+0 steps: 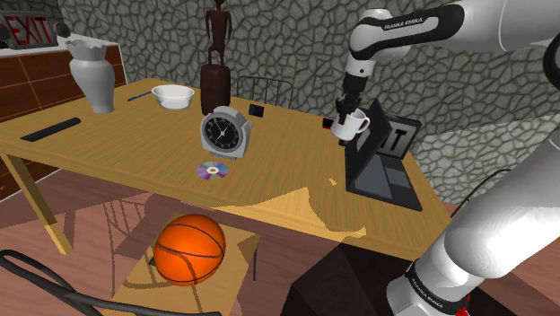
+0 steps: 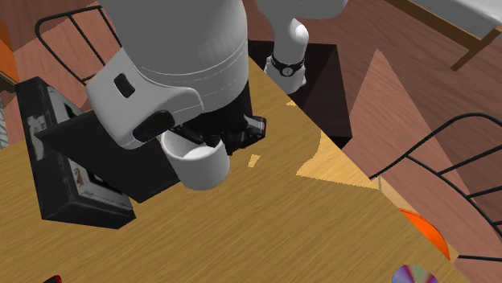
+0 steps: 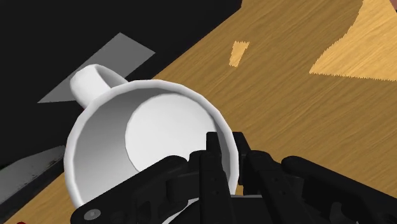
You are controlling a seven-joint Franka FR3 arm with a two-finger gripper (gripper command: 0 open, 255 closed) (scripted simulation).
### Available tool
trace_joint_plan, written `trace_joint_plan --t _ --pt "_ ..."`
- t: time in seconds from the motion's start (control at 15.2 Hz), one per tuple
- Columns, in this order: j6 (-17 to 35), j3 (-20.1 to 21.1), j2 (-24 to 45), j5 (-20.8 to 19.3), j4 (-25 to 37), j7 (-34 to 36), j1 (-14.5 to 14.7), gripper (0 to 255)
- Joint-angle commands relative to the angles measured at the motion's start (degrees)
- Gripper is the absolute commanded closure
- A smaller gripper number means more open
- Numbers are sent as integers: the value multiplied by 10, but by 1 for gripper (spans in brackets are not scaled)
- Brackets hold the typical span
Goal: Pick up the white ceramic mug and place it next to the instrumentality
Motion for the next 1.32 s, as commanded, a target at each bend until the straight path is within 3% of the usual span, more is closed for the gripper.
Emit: trace_joint_plan --t 0.0,0.66,1.25 --pt "-15 1 -1 0 14 1 0 255" --pt "-42 50 81 22 120 87 45 255" --pt "-81 92 210 33 290 175 92 255"
